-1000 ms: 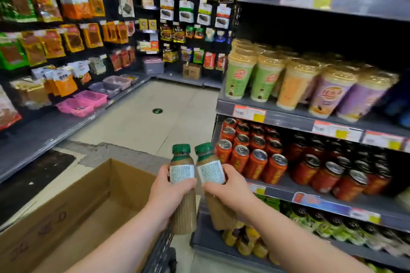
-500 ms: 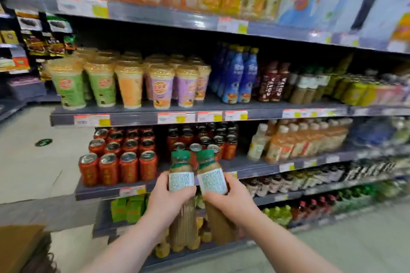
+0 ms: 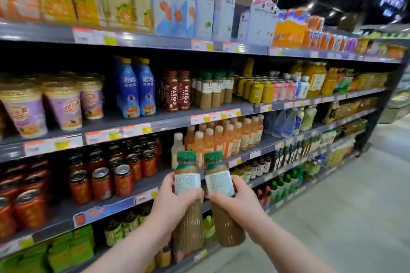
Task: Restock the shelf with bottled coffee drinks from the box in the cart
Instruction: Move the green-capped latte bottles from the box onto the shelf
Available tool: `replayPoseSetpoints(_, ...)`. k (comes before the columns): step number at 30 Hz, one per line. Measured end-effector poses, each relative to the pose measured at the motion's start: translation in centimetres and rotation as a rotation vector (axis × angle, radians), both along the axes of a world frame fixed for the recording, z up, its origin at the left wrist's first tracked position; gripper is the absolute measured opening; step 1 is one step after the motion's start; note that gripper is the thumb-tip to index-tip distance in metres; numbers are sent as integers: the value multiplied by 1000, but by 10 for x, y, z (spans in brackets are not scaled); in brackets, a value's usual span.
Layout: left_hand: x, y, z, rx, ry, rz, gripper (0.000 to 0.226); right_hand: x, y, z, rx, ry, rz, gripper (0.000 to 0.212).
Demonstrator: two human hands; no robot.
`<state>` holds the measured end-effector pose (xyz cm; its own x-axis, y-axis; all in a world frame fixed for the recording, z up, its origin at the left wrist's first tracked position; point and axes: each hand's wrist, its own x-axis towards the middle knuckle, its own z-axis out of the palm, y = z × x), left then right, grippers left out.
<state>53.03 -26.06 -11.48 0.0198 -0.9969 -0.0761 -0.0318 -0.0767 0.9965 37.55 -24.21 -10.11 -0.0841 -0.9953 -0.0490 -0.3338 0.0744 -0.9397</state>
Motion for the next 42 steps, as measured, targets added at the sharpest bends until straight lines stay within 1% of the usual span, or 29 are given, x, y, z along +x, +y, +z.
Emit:
replayPoseSetpoints(6,-40,-39,5,1,-13,-78,58,-41,-25,2,-14,-23,-55,27)
replayPoseSetpoints(9,-60,-68,5,-20,25,-114,42,-62,-46,5,-18,-22,-83,28)
replayPoseSetpoints(10,-67,-79,6,-21,40,-132,40,-69,-55,6,-20,-19,-94,28)
replayPoseSetpoints(12,-81,-103,10,-19,55,-169,44,-84,-76,12,-25,-4,-117,31)
replayPoseSetpoints(15,-100,-145,23,-2,59,-220,67,-103,-117,26,-43,13,-140,33)
replayPoseSetpoints(17,-110,-178,29,-13,43,-230,74,-114,-149,34,-65,32,-151,32)
replayPoseSetpoints(19,-117,-209,35,-39,25,-227,63,-120,-179,39,-93,40,-159,34)
replayPoseSetpoints(21,-121,-236,38,-63,39,-227,51,-123,-207,41,-116,36,-150,31)
replayPoseSetpoints(23,-123,-262,39,-61,76,-227,46,-124,-231,40,-123,20,-144,29)
replayPoseSetpoints(26,-123,-294,38,-69,92,-210,55,-125,-265,37,-110,-5,-137,32)
replayPoseSetpoints(28,-124,-310,39,-66,116,-195,48,-126,-286,37,-101,-5,-124,37)
replayPoseSetpoints(30,-124,-323,42,-79,129,-179,43,-130,-307,39,-103,-1,-107,37)
replayPoseSetpoints(33,-124,-340,46,-106,135,-144,58,-140,-343,44,-124,10,-75,33)
replayPoseSetpoints(37,-129,-365,45,-128,90,-26,70,-157,-395,56,-180,20,-28,36)
replayPoseSetpoints(40,-143,-381,50,-150,103,57,52,-172,-434,65,-256,23,15,38)
replayPoseSetpoints(42,-155,-392,52,-169,107,107,52,-184,-460,70,-290,10,48,39)
